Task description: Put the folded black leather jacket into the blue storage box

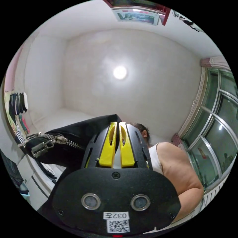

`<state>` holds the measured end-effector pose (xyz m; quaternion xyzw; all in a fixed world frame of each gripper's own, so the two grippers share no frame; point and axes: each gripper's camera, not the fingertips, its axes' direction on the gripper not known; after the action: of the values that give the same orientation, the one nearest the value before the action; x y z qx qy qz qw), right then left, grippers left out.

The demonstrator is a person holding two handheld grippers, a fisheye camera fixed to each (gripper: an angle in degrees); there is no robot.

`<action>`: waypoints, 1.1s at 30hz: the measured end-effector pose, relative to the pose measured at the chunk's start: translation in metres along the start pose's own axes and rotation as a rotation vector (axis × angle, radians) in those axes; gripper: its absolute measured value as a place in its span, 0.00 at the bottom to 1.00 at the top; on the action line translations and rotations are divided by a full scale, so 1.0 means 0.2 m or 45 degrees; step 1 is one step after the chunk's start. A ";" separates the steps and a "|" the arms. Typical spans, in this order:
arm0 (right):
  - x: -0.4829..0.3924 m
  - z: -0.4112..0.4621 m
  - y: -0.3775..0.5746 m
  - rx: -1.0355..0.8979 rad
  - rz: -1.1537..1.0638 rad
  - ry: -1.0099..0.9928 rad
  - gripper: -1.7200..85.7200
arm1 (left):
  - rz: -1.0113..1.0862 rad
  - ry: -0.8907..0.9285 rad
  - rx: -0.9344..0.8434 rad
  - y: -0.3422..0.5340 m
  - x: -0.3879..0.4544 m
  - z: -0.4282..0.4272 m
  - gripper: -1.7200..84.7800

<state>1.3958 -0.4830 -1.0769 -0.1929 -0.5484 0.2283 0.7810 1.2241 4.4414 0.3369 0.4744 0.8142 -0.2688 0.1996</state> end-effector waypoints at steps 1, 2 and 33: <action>0.06 -0.07 0.08 -0.010 0.032 -0.016 0.01 | 0.014 -0.033 0.003 0.10 0.02 -0.06 0.01; 0.11 -0.14 0.15 -0.021 0.060 -0.030 0.01 | 0.022 -0.061 0.002 0.19 0.03 -0.11 0.01; 1.44 -1.19 2.39 0.000 0.718 -0.353 0.01 | 0.718 -0.458 -0.032 1.55 0.39 -0.54 0.01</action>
<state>1.6356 0.0607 -1.1967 -0.3044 -0.5744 0.4600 0.6048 1.4528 4.6880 0.2981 0.6234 0.6058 -0.2724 0.4126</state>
